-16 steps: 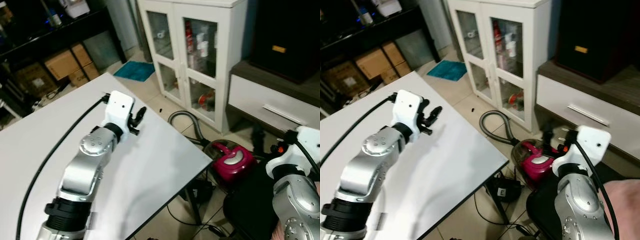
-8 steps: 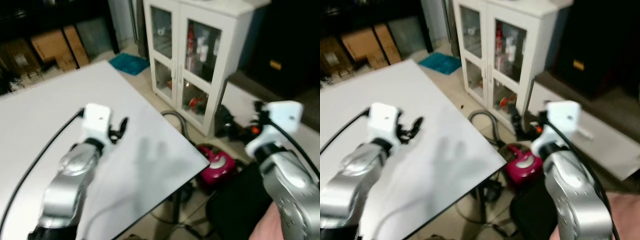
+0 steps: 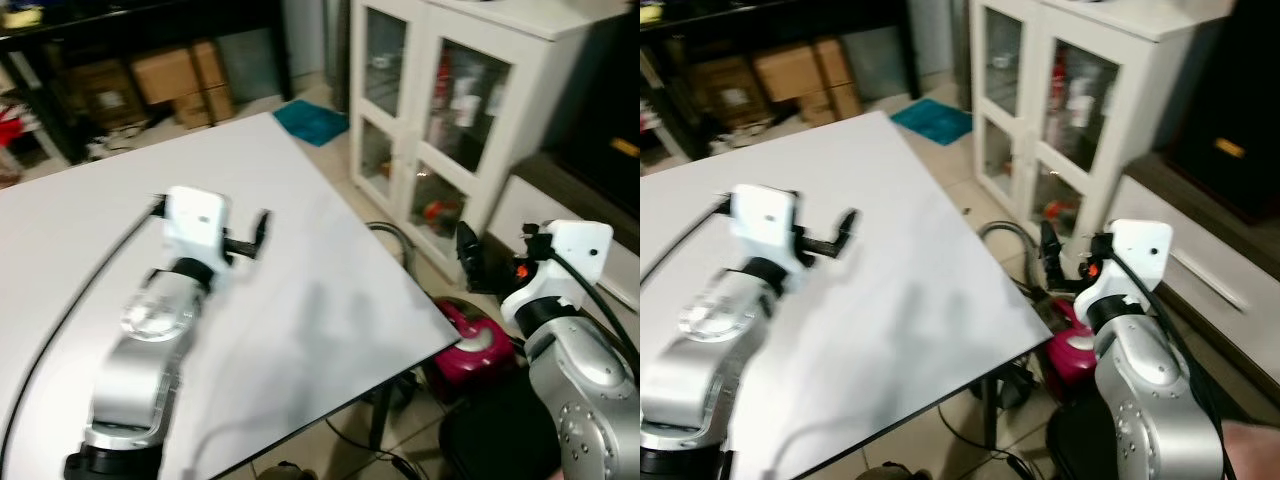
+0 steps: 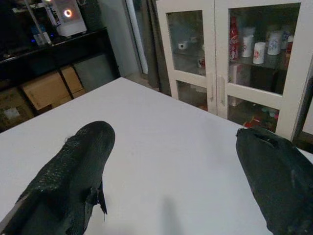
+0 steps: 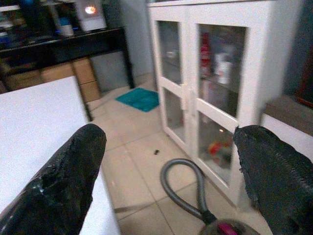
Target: Setting the table
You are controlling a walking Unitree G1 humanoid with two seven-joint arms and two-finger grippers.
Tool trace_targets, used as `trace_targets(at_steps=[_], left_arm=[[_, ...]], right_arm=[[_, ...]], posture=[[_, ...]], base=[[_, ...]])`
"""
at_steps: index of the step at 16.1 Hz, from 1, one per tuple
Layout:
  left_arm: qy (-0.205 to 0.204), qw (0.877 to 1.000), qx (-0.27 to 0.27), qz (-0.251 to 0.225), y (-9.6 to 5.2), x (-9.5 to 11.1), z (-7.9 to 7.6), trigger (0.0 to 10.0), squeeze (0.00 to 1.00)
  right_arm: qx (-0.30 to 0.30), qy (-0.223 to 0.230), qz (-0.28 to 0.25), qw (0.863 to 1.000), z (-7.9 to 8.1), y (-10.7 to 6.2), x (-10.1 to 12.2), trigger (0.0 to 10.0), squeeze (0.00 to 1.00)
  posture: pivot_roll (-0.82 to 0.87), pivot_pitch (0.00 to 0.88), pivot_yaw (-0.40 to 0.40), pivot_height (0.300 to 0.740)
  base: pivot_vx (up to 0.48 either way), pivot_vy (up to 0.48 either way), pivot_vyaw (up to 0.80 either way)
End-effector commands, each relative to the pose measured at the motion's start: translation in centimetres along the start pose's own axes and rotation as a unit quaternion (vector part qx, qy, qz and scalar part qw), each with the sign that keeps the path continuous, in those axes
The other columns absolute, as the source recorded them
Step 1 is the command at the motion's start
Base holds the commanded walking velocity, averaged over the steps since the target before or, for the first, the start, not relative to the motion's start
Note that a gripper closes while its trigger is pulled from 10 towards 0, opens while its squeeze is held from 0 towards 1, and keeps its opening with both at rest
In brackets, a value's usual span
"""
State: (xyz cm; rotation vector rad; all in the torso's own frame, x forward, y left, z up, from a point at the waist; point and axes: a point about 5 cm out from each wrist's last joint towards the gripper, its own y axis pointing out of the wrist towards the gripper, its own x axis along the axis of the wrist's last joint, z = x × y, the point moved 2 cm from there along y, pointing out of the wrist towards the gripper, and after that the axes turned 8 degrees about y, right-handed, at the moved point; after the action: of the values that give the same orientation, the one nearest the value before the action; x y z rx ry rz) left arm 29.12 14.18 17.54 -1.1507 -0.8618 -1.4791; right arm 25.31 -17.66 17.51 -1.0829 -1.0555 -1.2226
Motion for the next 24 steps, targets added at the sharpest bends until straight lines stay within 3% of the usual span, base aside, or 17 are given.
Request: trace_targets(at_steps=[1,3,4,5,7,9,15,17,19,20,21,22,24], left_arm=[[0.013,1.000,0.009,0.008,-0.1,-0.3,0.1,10.0,1.00],[0.013,1.000,0.004,0.018,-0.3,-0.6,-0.1,10.0,1.00],[0.009,1.000,0.014,0.023,-0.4,-0.8,0.1,10.0,0.32],[0.015,0.999,0.022,0.021,-0.4,-0.8,0.3,10.0,0.00],[0.058,0.996,0.062,0.019,-0.6,-0.9,0.9,10.0,0.00],[0.067,0.995,0.068,0.018,-0.7,-1.0,1.0,10.0,0.00],[0.053,0.997,0.058,0.013,-0.9,-0.7,0.9,10.0,0.00],[0.052,0.997,0.053,0.012,-0.8,-0.7,0.9,10.0,0.00],[0.052,0.997,0.052,0.013,-0.6,-0.7,0.9,10.0,0.00],[0.051,0.997,0.051,0.014,-0.6,-0.7,0.8,10.0,0.00],[0.051,0.997,0.050,0.014,-0.5,-0.7,0.8,10.0,0.00],[0.050,0.997,0.048,0.016,-0.5,-0.7,0.8,10.0,0.00],[0.048,0.998,0.043,0.019,-0.5,-0.8,0.6,10.0,0.00]], right_arm=[[0.016,-0.006,-0.009,1.000,0.7,-0.3,0.5,10.0,1.00],[0.027,-0.011,-0.006,1.000,1.1,-0.2,0.6,10.0,1.00],[0.035,-0.017,-0.007,0.999,1.3,-0.1,0.7,10.0,1.00],[0.041,-0.021,-0.008,0.999,1.5,0.0,0.8,10.0,1.00],[0.043,-0.022,-0.009,0.999,1.6,0.3,0.8,10.0,1.00],[0.043,-0.025,-0.009,0.999,1.6,0.6,0.8,10.0,1.00],[0.025,-0.015,-0.024,0.999,1.4,1.5,1.2,10.0,1.00],[0.003,-0.025,-0.067,0.997,1.0,1.6,1.8,10.0,1.00],[-0.037,-0.021,-0.020,0.999,0.3,1.6,0.6,10.0,1.00],[-0.032,0.005,-0.012,0.999,0.3,1.6,0.2,10.0,0.18],[-0.038,0.012,-0.021,0.999,0.2,1.5,0.3,10.0,0.00],[-0.060,0.024,-0.024,0.998,-0.2,1.5,0.2,10.0,0.00],[-0.024,0.041,-0.005,0.999,0.3,1.2,-0.2,10.0,0.00]], posture=[[0.00,0.000,0.107,0.740],[0.01,0.000,0.094,0.740],[0.01,0.000,0.085,0.740],[0.02,0.000,0.077,0.740],[0.03,0.000,0.068,0.740],[0.04,0.000,0.063,0.740],[0.05,0.000,0.043,0.740],[0.05,0.000,0.043,0.740],[0.05,0.000,0.053,0.740],[0.05,0.000,0.057,0.740],[0.05,0.000,0.057,0.740],[0.04,0.000,0.063,0.740],[0.04,0.000,0.065,0.740]], base=[[0.000,0.000,0.80],[0.000,0.000,0.80],[0.000,0.000,0.80],[0.000,0.000,0.80],[0.000,0.000,0.80],[0.000,0.000,0.80],[0.000,0.000,0.80],[0.000,0.324,0.00],[0.000,0.405,0.00],[0.000,0.405,0.00],[0.000,0.409,0.00],[0.000,0.409,0.00],[0.000,0.409,0.00]])
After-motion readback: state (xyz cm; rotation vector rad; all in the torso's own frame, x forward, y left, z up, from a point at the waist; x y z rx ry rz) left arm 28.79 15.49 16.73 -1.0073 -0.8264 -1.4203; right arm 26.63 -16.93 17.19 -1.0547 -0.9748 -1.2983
